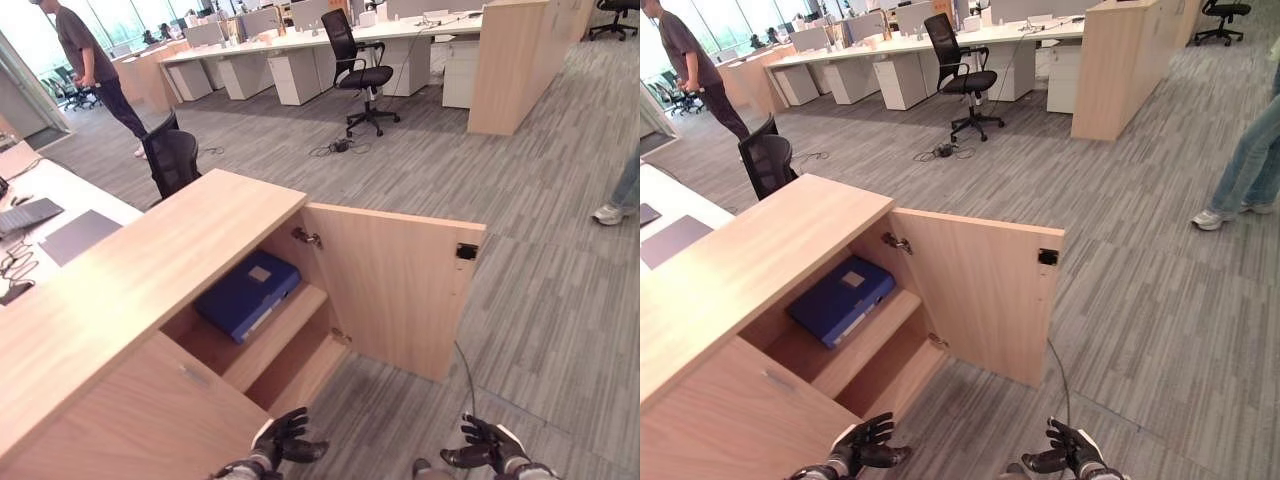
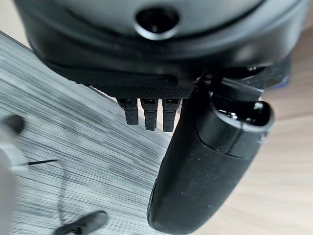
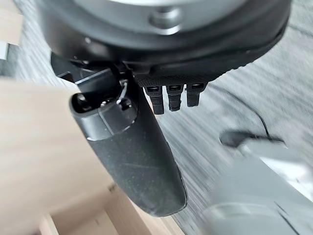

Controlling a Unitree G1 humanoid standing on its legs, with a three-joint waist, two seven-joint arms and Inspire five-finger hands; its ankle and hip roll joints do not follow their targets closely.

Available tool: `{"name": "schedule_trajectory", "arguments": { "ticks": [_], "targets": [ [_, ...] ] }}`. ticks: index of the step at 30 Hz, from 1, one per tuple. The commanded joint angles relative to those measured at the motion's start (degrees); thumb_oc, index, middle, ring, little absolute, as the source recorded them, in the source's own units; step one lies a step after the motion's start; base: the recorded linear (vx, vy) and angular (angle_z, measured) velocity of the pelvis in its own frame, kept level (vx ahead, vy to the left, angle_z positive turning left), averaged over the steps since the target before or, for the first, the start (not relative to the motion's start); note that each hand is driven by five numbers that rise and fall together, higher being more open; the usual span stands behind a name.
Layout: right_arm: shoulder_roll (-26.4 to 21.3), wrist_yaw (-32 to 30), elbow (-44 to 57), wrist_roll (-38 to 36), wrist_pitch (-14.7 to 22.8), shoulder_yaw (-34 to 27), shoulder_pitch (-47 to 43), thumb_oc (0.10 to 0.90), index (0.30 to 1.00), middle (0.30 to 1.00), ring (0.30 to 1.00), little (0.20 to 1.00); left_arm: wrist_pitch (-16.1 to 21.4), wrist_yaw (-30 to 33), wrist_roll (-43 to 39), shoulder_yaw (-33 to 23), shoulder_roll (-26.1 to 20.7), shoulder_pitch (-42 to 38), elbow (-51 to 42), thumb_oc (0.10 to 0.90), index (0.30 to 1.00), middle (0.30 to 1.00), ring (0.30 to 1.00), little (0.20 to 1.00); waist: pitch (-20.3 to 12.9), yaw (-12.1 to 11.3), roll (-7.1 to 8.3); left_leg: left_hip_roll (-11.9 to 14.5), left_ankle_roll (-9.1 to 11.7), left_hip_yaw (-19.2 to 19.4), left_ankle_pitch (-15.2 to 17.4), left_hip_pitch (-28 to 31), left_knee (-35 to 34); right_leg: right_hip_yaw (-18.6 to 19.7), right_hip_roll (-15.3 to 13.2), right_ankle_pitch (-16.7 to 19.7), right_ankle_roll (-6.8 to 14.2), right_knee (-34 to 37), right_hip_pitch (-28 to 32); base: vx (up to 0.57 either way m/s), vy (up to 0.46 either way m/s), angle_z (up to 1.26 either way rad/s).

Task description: Put the empty folder in the office cabinet

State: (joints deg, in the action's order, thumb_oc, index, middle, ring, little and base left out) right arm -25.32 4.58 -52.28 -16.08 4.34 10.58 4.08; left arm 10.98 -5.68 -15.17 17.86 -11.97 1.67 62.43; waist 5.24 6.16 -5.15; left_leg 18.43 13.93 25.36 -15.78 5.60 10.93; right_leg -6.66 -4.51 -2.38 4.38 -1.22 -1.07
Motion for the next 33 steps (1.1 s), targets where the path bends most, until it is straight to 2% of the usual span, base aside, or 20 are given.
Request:
{"name": "schedule_trajectory", "arguments": {
  "ticks": [1, 3, 6, 11, 12, 13, 17, 23, 33],
  "targets": [
    [-2.84, -1.13, 2.03, -2.6, 3.48, -1.04, -6.04, 0.8, 0.9, 0.9, 0.9, 0.9, 2.99, -0.82, 1.17, -1.0, -1.63, -3.38, -4.62, 0.8, 0.9, 0.9, 0.9, 0.9, 1.04, -0.27, 2.39, -2.85, -3.32, -1.66, 9.19, -1.65, 4.01, 2.23, -1.22, -3.04, 1.53, 5.0, 10.38, 0.13, -0.131, -0.11],
    [-4.72, -1.69, 2.01, -2.85, 3.46, -1.49, -8.79, 0.8, 0.9, 0.9, 0.9, 0.9, 2.86, -1.14, 1.51, -0.65, -1.74, -2.21, -4.3, 0.8, 0.9, 0.9, 0.9, 0.9, 0.65, -1.76, 2.94, -5.99, -4.81, -4.05, 12.44, -2.98, 0.56, 2.55, -1.58, -3.26, 2.07, 4.87, 10.76, 0.13, -0.035, 0.33],
    [-7.93, -2.67, 2.72, -3.31, 4.14, -0.68, -15.03, 0.8, 0.9, 0.9, 0.9, 0.9, 3.01, -1.28, 1.63, -0.41, -2.55, -0.87, -3.96, 0.8, 0.9, 0.9, 0.9, 0.9, 0.37, -4.7, 3.66, -8.1, -4.76, -8.96, 12.23, -4.66, -2.96, 3.55, -1.12, -3.07, 2.13, 4.92, 10.97, 0.09, -0.023, -0.09],
    [-11.5, -3.23, 3.49, -3.63, 5.05, 1.17, -24.02, 0.8, 0.9, 0.9, 0.9, 0.9, 2.75, -2.15, 3.36, 0.15, -3.35, 0.87, -2.87, 0.8, 0.9, 0.9, 0.9, 0.9, -0.63, -6.11, 3.65, -8.81, -5.3, -8.64, 12.78, -1.4, -6.03, 3.04, -0.38, -3.08, 2.3, 5.42, 12.54, 0.07, 0.001, -0.16],
    [-12.39, -3.99, 2.36, -4.32, 5.34, 2.1, -28.93, 0.8, 0.9, 0.9, 0.9, 0.9, 2.58, -2.34, 3.27, 0.77, -3.5, 1.4, -2.82, 0.8, 0.9, 0.9, 0.9, 0.9, -1.04, -6.84, 3.6, -8.9, -5.42, -8.79, 12.69, -0.34, -7.58, 2.65, -0.3, -2.99, 2.47, 5.38, 12.74, 0.03, 0.024, -0.11],
    [-12.39, -3.98, 2.25, -4.35, 5.38, 2.19, -29.08, 0.8, 0.9, 0.9, 0.9, 0.9, 2.58, -2.35, 3.27, 0.71, -3.48, 1.36, -2.81, 0.8, 0.9, 0.9, 0.9, 0.9, -0.97, -6.8, 3.59, -8.92, -5.43, -8.77, 12.65, -0.26, -7.68, 2.66, -0.31, -3.0, 2.47, 5.38, 12.77, 0.03, 0.04, -0.05],
    [-12.78, -4.2, 0.37, -4.32, 5.21, 6.75, -39.79, 0.8, 0.9, 0.9, 0.9, 0.9, 1.94, -2.3, 3.88, 0.71, -4.03, 2.08, -0.57, 0.8, 0.9, 0.9, 0.9, 0.9, -2.02, -8.71, 4.31, -9.38, -5.79, -8.48, 12.55, 1.8, -11.29, 2.54, -0.13, -2.41, 3.0, 5.39, 12.23, 0.01, 0.048, 0.05],
    [-12.68, -4.74, -1.87, -5.33, 5.01, 9.07, -48.31, 0.8, 0.9, 0.9, 0.9, 0.9, 1.61, -1.97, 3.68, 0.59, -4.76, 2.76, 0.67, 0.8, 0.9, 0.9, 0.9, 0.9, -2.98, -11.07, 5.38, -10.13, -6.36, -9.51, 12.5, 2.93, -14.2, 1.34, -0.53, -1.89, 4.04, 5.54, 12.29, 0.01, 0.067, 0.04],
    [-8.62, -5.18, -4.65, -6.62, 3.72, 10.29, -52.3, 0.8, 0.9, 0.9, 0.9, 0.9, 0.84, -0.69, 4.3, 0.63, -5.68, 1.89, 3.06, 0.8, 0.9, 0.9, 0.9, 0.9, -3.42, -13.99, 7.31, -11.52, -7.16, -13.53, 13.28, 1.83, -15.65, -1.7, -2.14, -1.84, 5.11, 5.5, 12.44, -0.01, 0.07, 0.11]
  ]
}}
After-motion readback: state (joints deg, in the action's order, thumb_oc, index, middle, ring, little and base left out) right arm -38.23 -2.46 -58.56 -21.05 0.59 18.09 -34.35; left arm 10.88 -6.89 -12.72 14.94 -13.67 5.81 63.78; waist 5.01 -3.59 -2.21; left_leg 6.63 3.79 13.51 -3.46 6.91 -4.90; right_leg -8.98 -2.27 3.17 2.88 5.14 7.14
